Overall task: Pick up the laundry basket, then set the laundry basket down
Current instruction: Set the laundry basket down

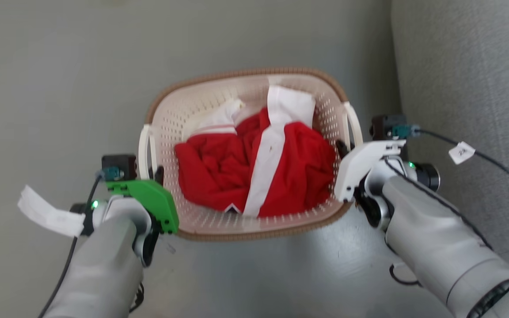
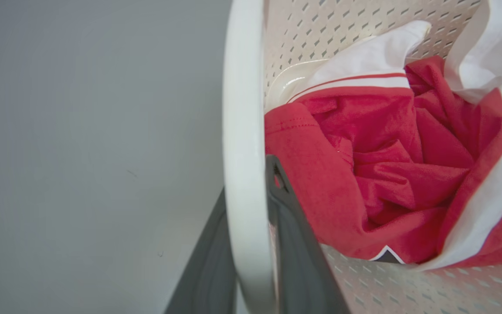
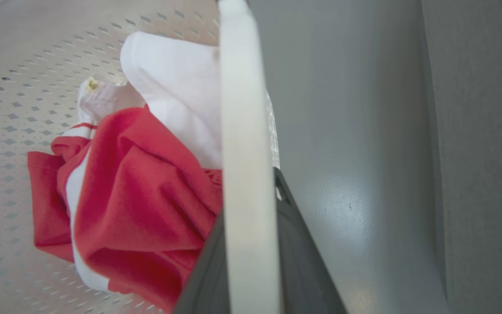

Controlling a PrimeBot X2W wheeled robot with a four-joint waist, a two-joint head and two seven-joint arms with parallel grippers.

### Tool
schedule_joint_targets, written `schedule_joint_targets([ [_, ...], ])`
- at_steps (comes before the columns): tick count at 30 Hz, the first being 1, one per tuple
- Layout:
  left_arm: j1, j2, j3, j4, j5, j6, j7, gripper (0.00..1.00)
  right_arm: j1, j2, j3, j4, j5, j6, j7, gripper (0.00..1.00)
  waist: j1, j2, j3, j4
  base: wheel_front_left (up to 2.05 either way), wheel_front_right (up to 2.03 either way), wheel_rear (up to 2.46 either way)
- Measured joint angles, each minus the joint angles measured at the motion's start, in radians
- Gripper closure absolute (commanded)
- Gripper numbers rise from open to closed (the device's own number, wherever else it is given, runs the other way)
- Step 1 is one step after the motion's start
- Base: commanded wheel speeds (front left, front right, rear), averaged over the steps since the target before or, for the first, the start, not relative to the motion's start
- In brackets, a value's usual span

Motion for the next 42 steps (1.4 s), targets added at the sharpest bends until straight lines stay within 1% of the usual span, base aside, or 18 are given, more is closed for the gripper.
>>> schedule_joint_targets([
  [3, -0.031, 0.001, 0.000, -0.004, 0.007, 0.008, -0.001, 1.00, -0.034, -0.001, -0.003, 0.002, -0.002, -0.002, -0.010, 1.00, 0.0000, 0.0000, 0.038, 0.002, 0.00, 0.00, 0.00],
  [23, -0.208, 0.002, 0.016, -0.025, 0.024, 0.021, -0.037, 1.00, -0.223, -0.006, -0.017, 0.035, -0.020, -0.002, -0.064, 1.00, 0.0000, 0.0000, 0.294, 0.022, 0.00, 0.00, 0.00],
  [28, -0.231, 0.003, 0.018, -0.025, 0.026, 0.021, -0.048, 1.00, -0.241, -0.007, -0.019, 0.044, -0.020, 0.003, -0.083, 1.00, 0.0000, 0.0000, 0.352, 0.024, 0.00, 0.00, 0.00],
  [32, -0.231, 0.000, 0.013, -0.014, 0.027, 0.020, -0.053, 1.00, -0.241, -0.006, -0.018, 0.066, -0.020, 0.005, -0.090, 1.00, 0.0000, 0.0000, 0.385, 0.026, 0.00, 0.00, 0.00],
  [34, -0.231, 0.000, 0.013, -0.009, 0.027, 0.020, -0.059, 1.00, -0.241, -0.004, -0.018, 0.071, -0.020, 0.013, -0.097, 1.00, 0.0000, 0.0000, 0.395, 0.027, 0.00, 0.00, 0.00],
  [42, -0.235, -0.002, 0.012, -0.005, 0.027, 0.016, -0.063, 1.00, -0.248, -0.003, -0.016, 0.080, -0.020, 0.014, -0.102, 1.00, -0.0001, 0.0000, 0.424, 0.031, 0.00, 0.00, 0.00],
])
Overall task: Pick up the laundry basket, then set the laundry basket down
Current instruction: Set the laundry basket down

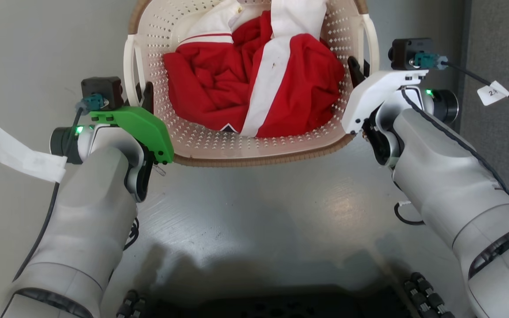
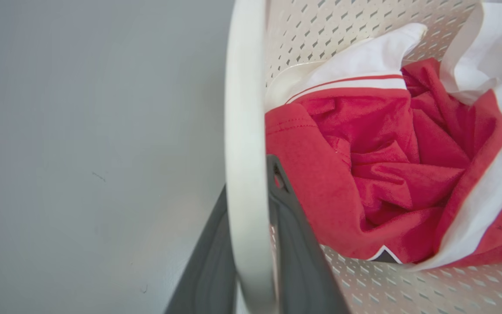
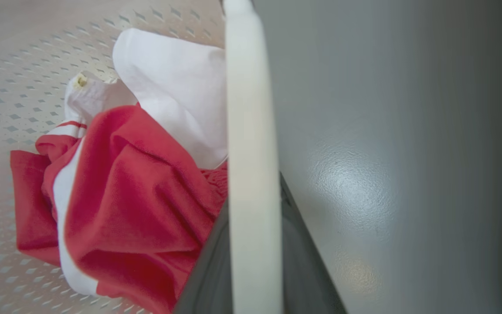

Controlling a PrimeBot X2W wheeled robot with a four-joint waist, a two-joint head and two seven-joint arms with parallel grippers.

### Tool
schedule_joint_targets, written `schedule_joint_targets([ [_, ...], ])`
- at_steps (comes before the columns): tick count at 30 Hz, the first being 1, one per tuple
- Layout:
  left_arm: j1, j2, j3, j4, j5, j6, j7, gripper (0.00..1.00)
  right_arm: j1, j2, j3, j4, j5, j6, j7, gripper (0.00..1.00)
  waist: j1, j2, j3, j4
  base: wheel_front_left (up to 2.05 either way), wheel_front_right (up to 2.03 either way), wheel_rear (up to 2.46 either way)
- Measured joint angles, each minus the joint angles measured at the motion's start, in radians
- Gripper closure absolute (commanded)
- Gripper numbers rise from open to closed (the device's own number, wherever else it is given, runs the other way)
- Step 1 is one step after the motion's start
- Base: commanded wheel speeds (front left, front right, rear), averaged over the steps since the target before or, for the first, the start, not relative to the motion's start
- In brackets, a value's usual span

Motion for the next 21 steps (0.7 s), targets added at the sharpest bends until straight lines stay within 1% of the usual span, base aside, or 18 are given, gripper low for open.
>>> schedule_joint_targets([
  [13, -0.033, -0.001, -0.007, 0.007, 0.010, -0.008, -0.009, 1.00, -0.026, -0.001, 0.004, 0.013, 0.000, 0.003, -0.013, 1.00, 0.0000, 0.0000, 0.062, 0.001, 0.00, 0.00, 0.00],
  [15, -0.033, -0.001, -0.011, 0.010, 0.016, -0.009, -0.017, 1.00, -0.026, -0.001, 0.004, 0.018, 0.000, 0.008, -0.018, 1.00, 0.0000, 0.0000, 0.067, 0.002, 0.00, 0.00, 0.00],
  [21, -0.038, -0.002, -0.012, 0.016, 0.018, -0.009, -0.018, 1.00, -0.027, -0.001, 0.007, 0.018, 0.002, 0.008, -0.021, 1.00, 0.0000, 0.0000, 0.073, 0.002, 0.00, 0.00, 0.00],
])
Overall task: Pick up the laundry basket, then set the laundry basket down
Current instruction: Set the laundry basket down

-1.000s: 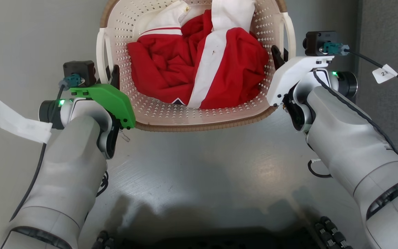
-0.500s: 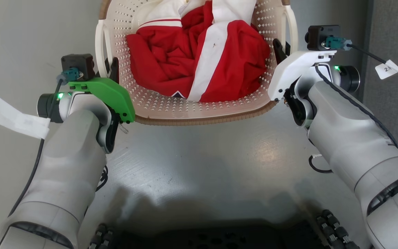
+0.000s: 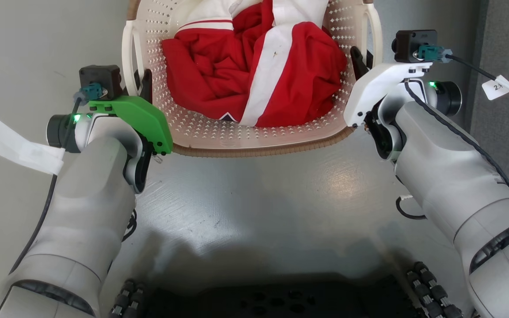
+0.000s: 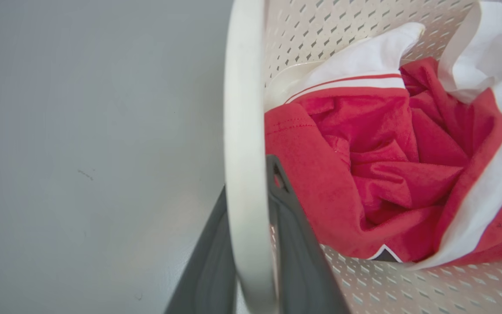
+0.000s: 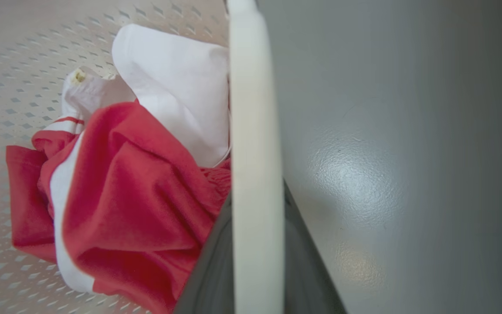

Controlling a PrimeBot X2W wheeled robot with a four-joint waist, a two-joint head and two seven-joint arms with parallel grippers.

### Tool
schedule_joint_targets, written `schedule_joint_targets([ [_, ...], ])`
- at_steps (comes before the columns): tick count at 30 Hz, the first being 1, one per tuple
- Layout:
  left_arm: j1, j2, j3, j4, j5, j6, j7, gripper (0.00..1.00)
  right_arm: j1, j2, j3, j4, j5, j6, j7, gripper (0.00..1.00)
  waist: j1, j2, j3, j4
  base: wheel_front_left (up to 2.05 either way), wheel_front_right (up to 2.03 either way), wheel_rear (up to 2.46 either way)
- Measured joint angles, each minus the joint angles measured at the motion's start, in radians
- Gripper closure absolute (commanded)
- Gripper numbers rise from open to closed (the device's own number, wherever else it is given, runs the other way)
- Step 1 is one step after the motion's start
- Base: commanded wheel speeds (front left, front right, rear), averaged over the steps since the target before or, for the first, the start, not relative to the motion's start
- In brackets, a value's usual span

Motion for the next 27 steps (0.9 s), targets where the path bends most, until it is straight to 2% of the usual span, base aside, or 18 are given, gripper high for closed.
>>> schedule_joint_targets([
  [19, -0.021, -0.002, -0.002, 0.021, 0.005, -0.009, -0.009, 1.00, -0.019, 0.000, 0.012, 0.008, 0.010, 0.009, -0.009, 1.00, 0.0000, 0.0000, 0.016, -0.005, 0.00, 0.00, 0.00],
  [20, -0.021, -0.002, -0.002, 0.022, 0.005, -0.009, -0.009, 1.00, -0.019, 0.000, 0.014, 0.009, 0.010, 0.009, -0.009, 0.82, 0.0000, 0.0000, 0.016, -0.005, 0.00, 0.00, 0.00],
  [21, -0.021, -0.002, -0.002, 0.023, 0.005, -0.009, -0.009, 0.93, -0.019, 0.000, 0.020, 0.010, 0.010, 0.009, -0.009, 0.62, 0.0000, 0.0000, 0.016, -0.005, 0.00, 0.00, 0.00],
  [22, -0.021, -0.002, -0.003, 0.024, 0.005, -0.009, -0.009, 0.69, -0.019, -0.001, 0.025, 0.011, 0.009, 0.010, -0.011, 0.47, 0.0000, 0.0000, 0.017, -0.005, 0.00, 0.00, 0.00],
  [23, -0.021, -0.002, -0.003, 0.027, 0.005, -0.009, -0.008, 0.53, -0.019, -0.001, 0.027, 0.011, 0.009, 0.010, -0.016, 0.20, 0.0000, 0.0000, 0.017, -0.005, 0.00, 0.00, 0.00],
  [24, -0.021, -0.001, -0.004, 0.031, 0.005, -0.009, -0.009, 0.31, -0.021, -0.001, 0.028, 0.011, 0.009, 0.010, -0.018, 0.00, 0.0000, 0.0000, 0.016, -0.005, 0.00, 0.00, 0.00],
  [25, -0.021, 0.000, -0.004, 0.035, 0.005, -0.009, -0.009, 0.00, -0.023, -0.001, 0.029, 0.011, 0.009, 0.010, -0.019, 0.00, 0.0000, 0.0000, 0.016, -0.005, 0.00, 0.00, 0.00],
  [27, -0.021, -0.001, -0.004, 0.039, 0.006, -0.009, -0.009, 0.00, -0.027, -0.001, 0.030, 0.012, 0.009, 0.010, -0.019, 0.00, -0.0001, 0.0000, 0.015, -0.006, 0.00, 0.00, 0.00],
])
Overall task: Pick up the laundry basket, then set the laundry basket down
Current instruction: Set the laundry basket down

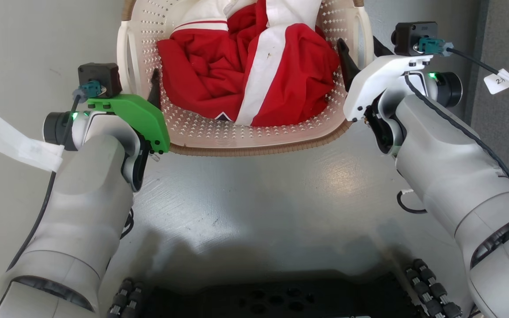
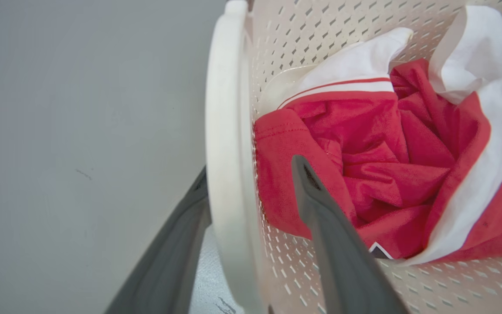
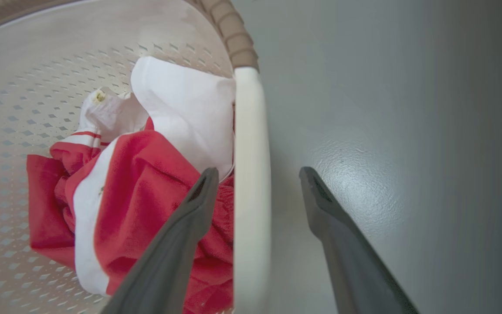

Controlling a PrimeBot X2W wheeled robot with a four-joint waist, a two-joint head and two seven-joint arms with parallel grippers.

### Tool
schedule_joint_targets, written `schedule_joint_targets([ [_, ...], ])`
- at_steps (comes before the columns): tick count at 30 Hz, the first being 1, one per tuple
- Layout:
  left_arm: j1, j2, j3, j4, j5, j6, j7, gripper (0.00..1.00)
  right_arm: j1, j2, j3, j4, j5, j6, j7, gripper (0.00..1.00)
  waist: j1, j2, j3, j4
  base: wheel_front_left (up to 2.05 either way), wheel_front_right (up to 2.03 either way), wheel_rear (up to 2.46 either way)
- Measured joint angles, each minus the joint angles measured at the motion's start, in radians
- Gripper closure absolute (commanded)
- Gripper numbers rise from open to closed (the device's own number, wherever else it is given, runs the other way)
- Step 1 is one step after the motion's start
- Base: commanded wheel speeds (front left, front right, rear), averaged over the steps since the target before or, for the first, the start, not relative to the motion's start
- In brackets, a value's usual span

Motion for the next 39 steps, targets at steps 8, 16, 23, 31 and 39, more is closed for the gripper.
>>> schedule_joint_targets([
  [8, -0.001, -0.001, 0.000, 0.009, 0.000, 0.000, 0.000, 0.00, -0.012, 0.000, 0.003, 0.011, 0.000, 0.000, -0.008, 0.00, 0.0000, 0.0000, -0.008, 0.000, 0.00, 0.00, 0.00],
  [16, -0.001, -0.001, 0.000, 0.017, 0.008, 0.000, 0.000, 0.00, -0.012, 0.000, 0.007, 0.016, 0.000, 0.000, -0.009, 0.00, 0.0000, 0.0000, -0.033, 0.000, 0.00, 0.00, 0.00],
  [23, -0.001, -0.001, 0.004, 0.007, 0.017, 0.000, -0.001, 0.00, -0.012, 0.001, 0.007, 0.016, 0.000, 0.001, -0.014, 0.00, 0.0000, 0.0000, -0.071, 0.000, 0.00, 0.00, 0.00],
  [31, -0.001, 0.002, 0.030, -0.055, 0.035, 0.000, -0.003, 0.00, -0.011, 0.001, -0.001, 0.020, 0.000, 0.010, -0.021, 0.00, 0.0000, 0.0000, -0.142, 0.003, 0.00, 0.00, 0.00],
  [39, 0.017, 0.023, 0.108, -0.166, 0.038, 0.002, -0.003, 0.00, -0.010, 0.001, -0.048, -0.052, -0.018, 0.010, -0.021, 0.00, 0.0000, 0.0000, -0.224, 0.005, 0.00, 0.00, 0.00],
])
